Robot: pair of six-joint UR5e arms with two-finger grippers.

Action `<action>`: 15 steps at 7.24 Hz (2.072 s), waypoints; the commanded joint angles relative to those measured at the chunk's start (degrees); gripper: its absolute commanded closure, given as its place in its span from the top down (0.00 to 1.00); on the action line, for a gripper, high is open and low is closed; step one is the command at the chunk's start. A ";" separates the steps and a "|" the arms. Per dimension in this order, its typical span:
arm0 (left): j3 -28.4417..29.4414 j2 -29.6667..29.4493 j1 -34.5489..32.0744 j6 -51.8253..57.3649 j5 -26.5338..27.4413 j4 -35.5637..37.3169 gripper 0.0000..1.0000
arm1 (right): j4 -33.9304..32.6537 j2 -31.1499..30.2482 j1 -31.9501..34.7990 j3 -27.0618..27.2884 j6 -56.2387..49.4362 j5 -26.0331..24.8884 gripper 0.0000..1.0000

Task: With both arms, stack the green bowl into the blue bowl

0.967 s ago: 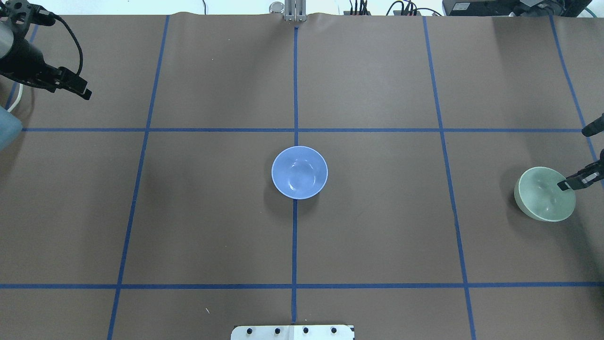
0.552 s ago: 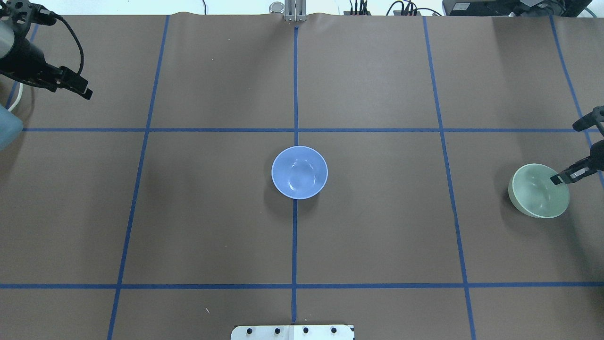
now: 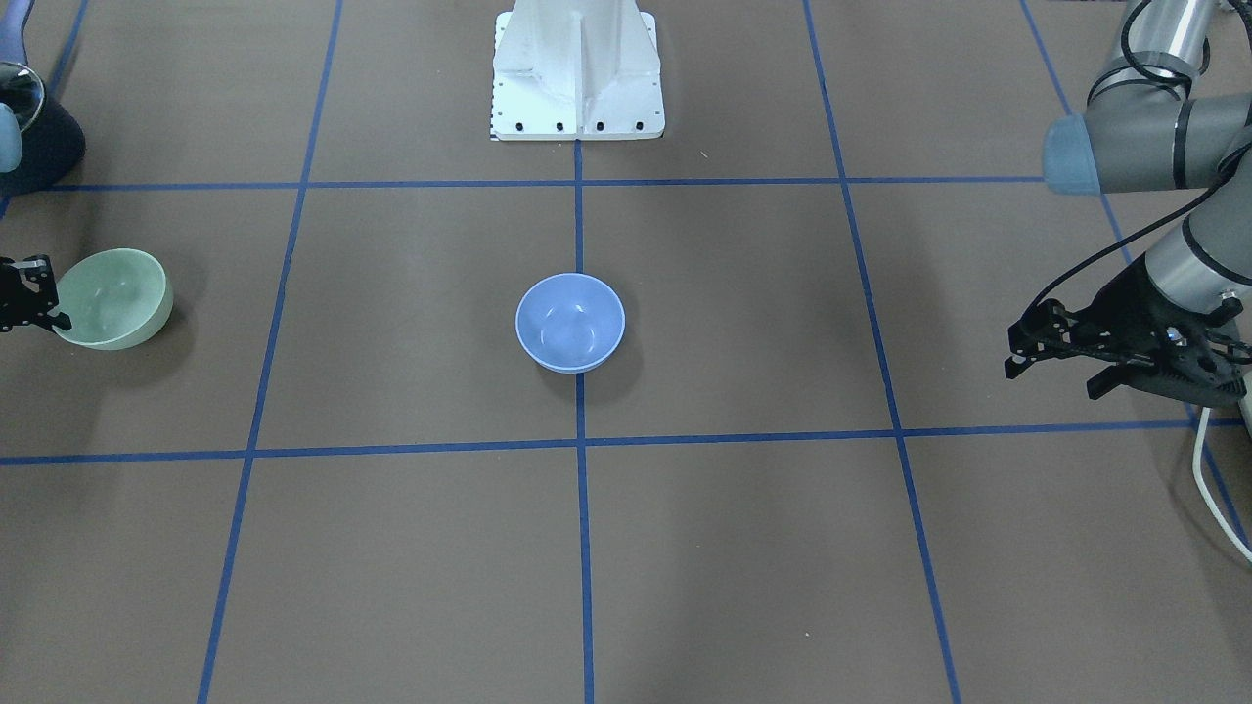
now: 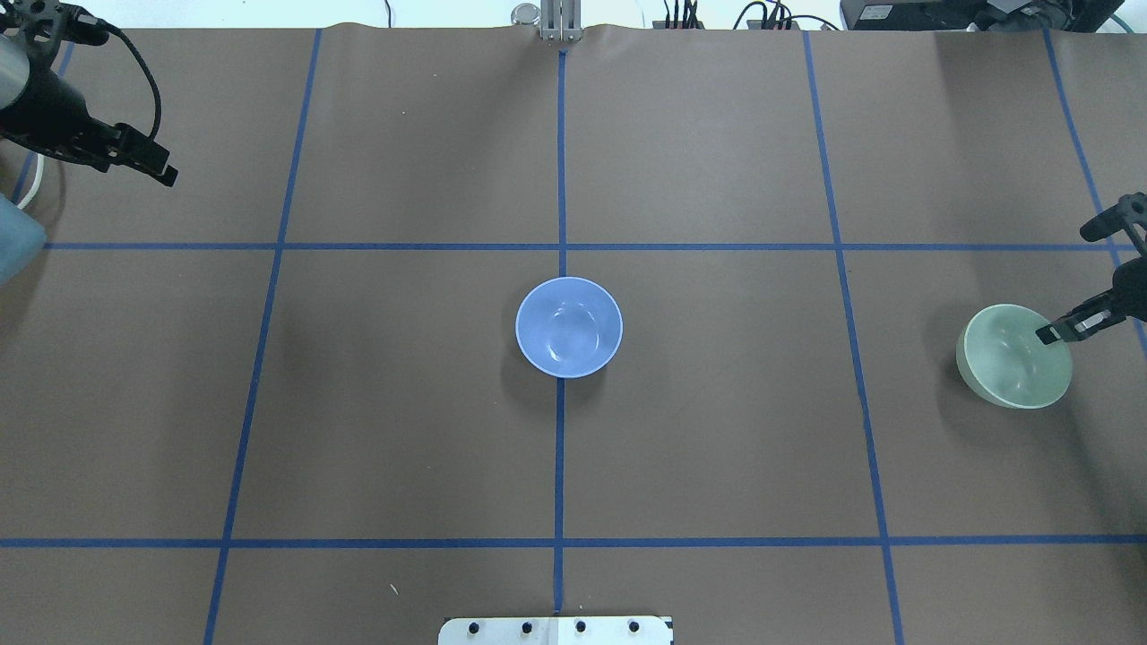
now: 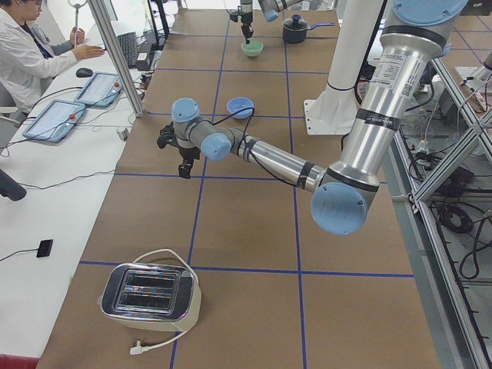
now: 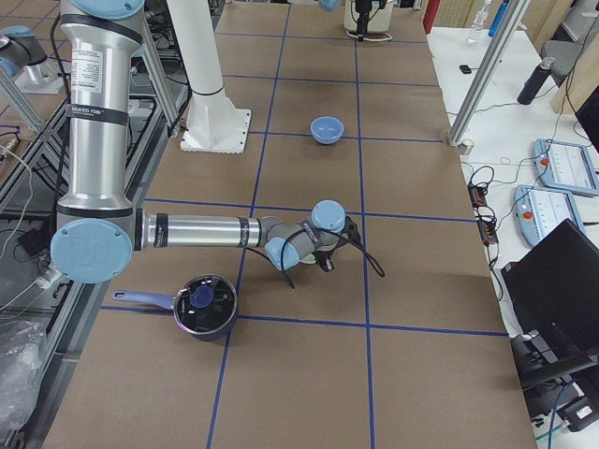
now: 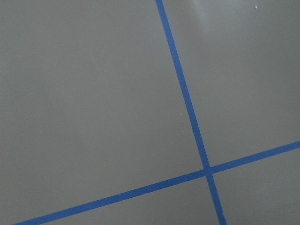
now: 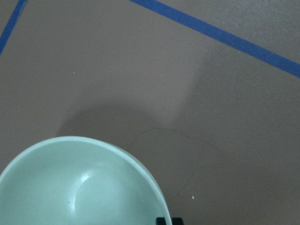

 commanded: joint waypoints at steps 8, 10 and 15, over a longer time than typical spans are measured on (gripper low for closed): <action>0.33 -0.20 -0.09 0.09 0.00 0.00 0.96 | -8.44 23.64 -11.67 6.26 37.93 -2.86 0.12; 0.42 -0.20 -0.09 0.09 0.00 0.00 0.96 | -23.53 32.07 -15.45 8.97 38.21 -9.37 0.12; 1.38 -0.20 -0.17 0.17 0.00 -0.09 0.96 | -26.07 40.19 -25.31 8.11 47.08 -17.73 0.12</action>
